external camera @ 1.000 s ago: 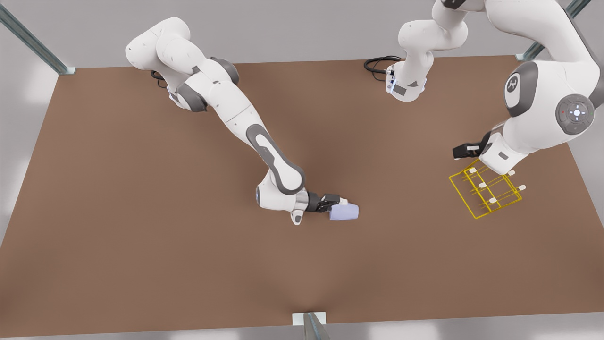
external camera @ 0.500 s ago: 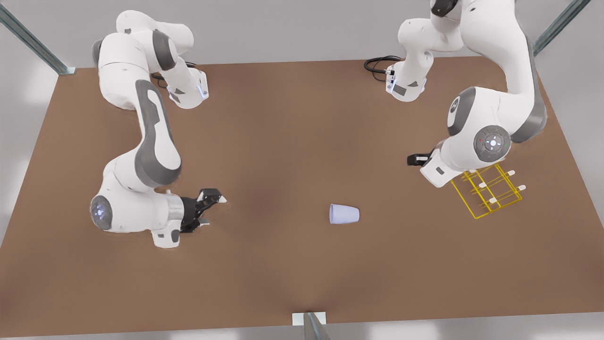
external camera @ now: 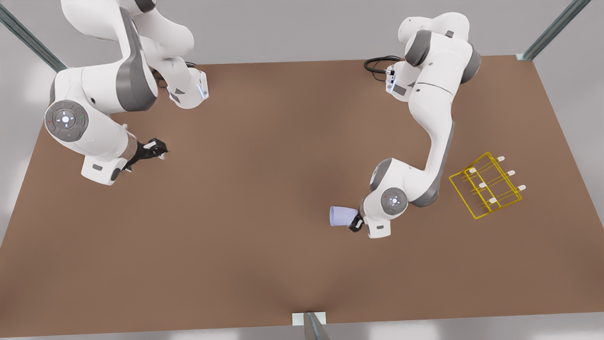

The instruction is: Place the cup on the cup holder

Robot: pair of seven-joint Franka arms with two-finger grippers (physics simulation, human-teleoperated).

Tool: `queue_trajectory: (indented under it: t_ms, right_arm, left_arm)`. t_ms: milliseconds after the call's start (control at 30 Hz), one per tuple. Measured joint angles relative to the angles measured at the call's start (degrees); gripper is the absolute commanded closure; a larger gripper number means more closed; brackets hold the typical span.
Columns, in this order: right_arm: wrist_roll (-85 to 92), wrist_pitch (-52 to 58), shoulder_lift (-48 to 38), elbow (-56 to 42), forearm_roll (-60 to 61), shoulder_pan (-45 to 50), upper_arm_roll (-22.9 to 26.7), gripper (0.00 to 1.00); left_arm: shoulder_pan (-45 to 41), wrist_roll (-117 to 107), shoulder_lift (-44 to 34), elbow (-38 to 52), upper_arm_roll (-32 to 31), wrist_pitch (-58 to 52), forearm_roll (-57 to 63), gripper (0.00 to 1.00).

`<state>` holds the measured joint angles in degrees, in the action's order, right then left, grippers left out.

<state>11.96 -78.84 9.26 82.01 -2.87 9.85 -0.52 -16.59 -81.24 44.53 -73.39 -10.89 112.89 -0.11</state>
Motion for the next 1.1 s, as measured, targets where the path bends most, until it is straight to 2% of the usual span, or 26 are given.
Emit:
queue_trajectory:
  t_ms: [167,400,1100]
  right_arm:
    - [-3.4,0.1,-0.6,1.2,0.3,0.1,0.0,0.00]
    - [-6.9,0.1,-0.4,0.9,1.0,0.1,0.0,0.00]
    - [-11.6,0.0,0.2,0.5,1.5,0.5,0.0,0.00]
  left_arm:
    - [-0.1,-17.4,0.5,-2.9,-0.1,6.1,-0.8,0.00]
    - [-1.0,-30.6,0.0,-7.4,-1.8,9.4,-1.1,0.00]
    - [-1.0,-48.9,5.7,-7.6,-1.8,17.5,-0.9,0.00]
